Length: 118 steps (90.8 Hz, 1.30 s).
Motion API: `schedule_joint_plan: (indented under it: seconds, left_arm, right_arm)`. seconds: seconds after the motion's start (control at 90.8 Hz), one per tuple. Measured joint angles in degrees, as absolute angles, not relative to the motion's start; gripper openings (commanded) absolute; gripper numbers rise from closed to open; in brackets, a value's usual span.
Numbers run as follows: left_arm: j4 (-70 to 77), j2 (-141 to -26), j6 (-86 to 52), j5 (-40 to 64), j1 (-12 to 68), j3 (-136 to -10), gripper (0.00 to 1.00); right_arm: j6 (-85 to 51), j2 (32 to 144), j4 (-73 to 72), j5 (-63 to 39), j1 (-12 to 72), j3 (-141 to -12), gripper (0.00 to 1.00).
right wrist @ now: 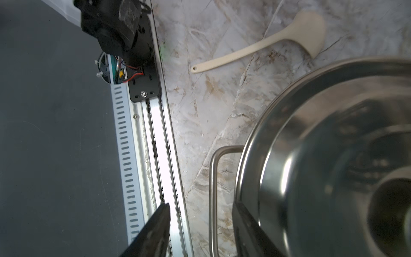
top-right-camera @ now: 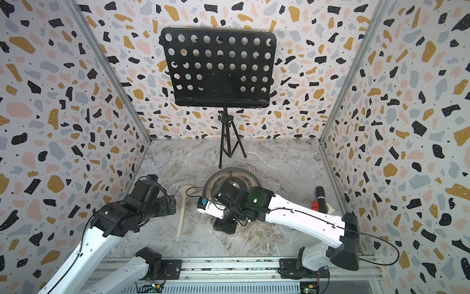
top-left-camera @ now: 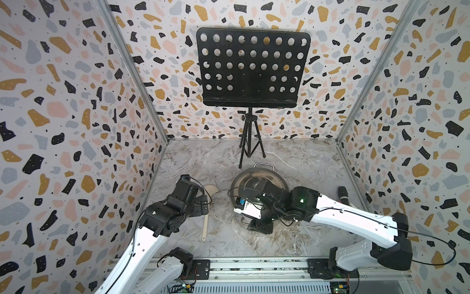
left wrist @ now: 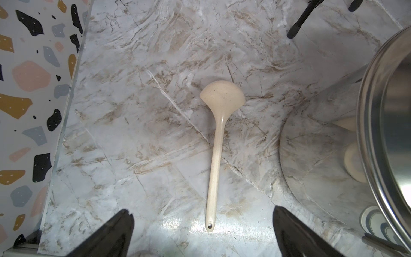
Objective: Stir the soup with a spoon
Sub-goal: Move the pan to the center of the board, then pick up the lid from the pan.
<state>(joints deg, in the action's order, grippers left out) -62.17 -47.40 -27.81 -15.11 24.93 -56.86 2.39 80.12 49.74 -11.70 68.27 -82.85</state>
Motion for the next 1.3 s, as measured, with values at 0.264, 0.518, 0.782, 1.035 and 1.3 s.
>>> schedule_joint_plan:
  seconds: [0.264, 0.518, 0.782, 1.035, 1.3]
  left_arm:
    - [-62.06, -51.24, -27.66, -13.41, 24.93, -56.86, 0.99]
    - [-60.8, -51.35, -27.07, -10.46, 24.93, -56.71, 0.99]
    - [-59.81, -51.51, -26.13, -9.47, 24.93, -56.36, 1.0]
    - [-58.98, -51.57, -24.97, -9.5, 24.93, -56.36, 0.99]
    - [-58.59, -51.57, -23.81, -9.5, 24.93, -56.36, 1.0]
  right_arm:
    - [-4.1, 77.71, 51.48, -7.57, 60.25, -92.38, 0.76]
    - [-8.4, 86.15, 54.22, -2.74, 49.98, -93.93, 0.99]
    - [-7.6, 94.8, 56.4, -1.91, 48.93, -94.8, 0.98]
    - [-7.01, 96.07, 56.93, -1.91, 48.93, -94.8, 0.85]
    - [-6.44, 96.09, 56.6, -1.91, 49.01, -94.52, 0.69]
